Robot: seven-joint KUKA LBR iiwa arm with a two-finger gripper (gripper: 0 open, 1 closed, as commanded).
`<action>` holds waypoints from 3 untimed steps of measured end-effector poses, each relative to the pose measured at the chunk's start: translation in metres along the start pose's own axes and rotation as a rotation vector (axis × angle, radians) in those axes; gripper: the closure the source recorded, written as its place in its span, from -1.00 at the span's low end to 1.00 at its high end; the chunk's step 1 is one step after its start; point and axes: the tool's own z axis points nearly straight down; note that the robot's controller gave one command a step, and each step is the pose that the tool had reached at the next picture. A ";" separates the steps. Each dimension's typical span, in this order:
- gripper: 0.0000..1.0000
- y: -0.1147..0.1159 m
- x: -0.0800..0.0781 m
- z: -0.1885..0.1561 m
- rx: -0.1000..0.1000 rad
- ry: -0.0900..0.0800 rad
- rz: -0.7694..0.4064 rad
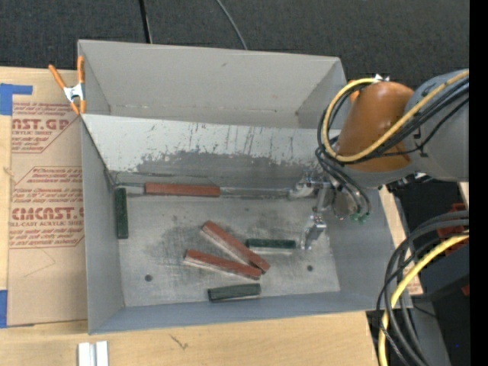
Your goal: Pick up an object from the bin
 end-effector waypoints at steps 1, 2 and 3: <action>1.00 0.017 -0.006 0.046 0.001 -0.014 -0.149; 1.00 0.017 -0.006 0.046 0.002 -0.015 -0.149; 1.00 0.006 0.012 -0.125 0.001 -0.002 -0.167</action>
Offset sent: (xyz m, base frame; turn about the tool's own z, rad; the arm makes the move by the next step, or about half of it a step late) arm 0.0000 0.0000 0.0000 0.0000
